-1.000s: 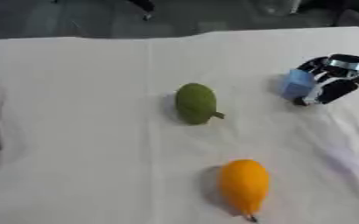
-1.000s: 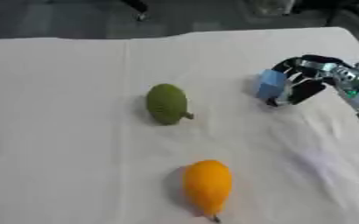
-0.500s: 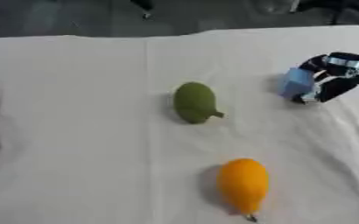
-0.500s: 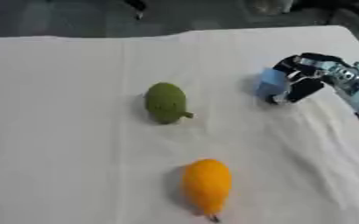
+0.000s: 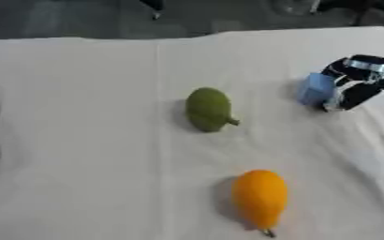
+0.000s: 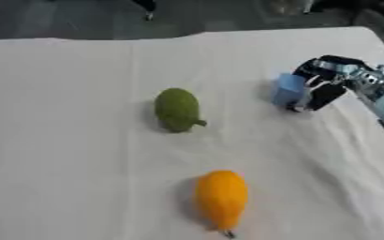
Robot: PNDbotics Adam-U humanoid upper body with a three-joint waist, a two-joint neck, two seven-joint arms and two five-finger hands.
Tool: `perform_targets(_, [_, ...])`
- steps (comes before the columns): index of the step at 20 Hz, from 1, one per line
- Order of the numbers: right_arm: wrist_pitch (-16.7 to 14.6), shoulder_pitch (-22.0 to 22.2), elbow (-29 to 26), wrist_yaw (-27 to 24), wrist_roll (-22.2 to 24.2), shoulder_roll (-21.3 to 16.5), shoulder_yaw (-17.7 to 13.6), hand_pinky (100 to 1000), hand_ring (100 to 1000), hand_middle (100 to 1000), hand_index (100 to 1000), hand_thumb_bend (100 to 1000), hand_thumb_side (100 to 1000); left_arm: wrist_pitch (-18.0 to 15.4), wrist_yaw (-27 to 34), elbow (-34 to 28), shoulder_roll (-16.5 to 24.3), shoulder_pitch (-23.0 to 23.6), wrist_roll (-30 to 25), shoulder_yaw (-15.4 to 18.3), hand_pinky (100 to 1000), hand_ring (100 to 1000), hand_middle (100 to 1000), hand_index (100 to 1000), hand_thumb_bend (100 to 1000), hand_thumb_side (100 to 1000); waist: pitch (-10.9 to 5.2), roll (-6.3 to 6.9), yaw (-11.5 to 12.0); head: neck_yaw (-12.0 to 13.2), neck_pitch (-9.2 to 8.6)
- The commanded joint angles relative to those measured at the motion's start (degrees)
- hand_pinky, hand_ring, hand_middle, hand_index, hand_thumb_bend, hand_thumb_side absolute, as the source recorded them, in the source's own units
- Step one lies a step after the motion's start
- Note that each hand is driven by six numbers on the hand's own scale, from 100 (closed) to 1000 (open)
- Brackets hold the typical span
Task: Pick up the objects with one hand, pass them to the other hand, and then place them into the box on the other side of the table.
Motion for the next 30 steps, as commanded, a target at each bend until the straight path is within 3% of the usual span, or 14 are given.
perform_targets(1, [0.23,-0.59,-1.07,-0.59,-1.09,-2.20,-0.61,848,817,597,632,387,100,-0.09,-0.05,-0.85,0.97,-0.27,0.26,0.76,819,741,824,838,580,600,-0.62,0.06,-0.02,-0.23,-0.43])
perform_targets(8, [1.63,-0.52,-1.30,-2.85,-4.34,-2.19,-0.54,829,794,543,528,368,100,-0.10,-0.06,-0.83,0.98,-0.14,0.29,0.77,820,740,824,838,580,600,-0.91,-0.06,-0.20,-0.22,-0.29])
perform_targets(15, [2.49,-0.42,-2.95,-5.21,-7.26,-2.74,-0.84,811,770,501,498,356,100,-0.12,-0.17,-0.85,1.19,0.06,0.32,0.78,820,740,824,838,580,599,-1.78,-0.09,-1.04,0.37,0.39])
perform_targets(24, [3.09,-0.13,-8.19,-11.65,-10.49,-3.33,-0.72,798,738,456,487,351,100,-0.04,-0.55,-0.81,1.82,0.60,0.41,0.78,818,741,825,838,585,594,-4.39,0.33,-2.87,2.38,1.98])
perform_targets(30, [4.25,0.11,-13.86,-16.60,-13.23,-1.23,-0.33,743,701,448,493,349,100,0.12,-1.11,-1.10,3.39,-0.21,0.39,0.55,817,744,826,839,589,586,-7.05,0.79,-4.61,4.39,4.06])
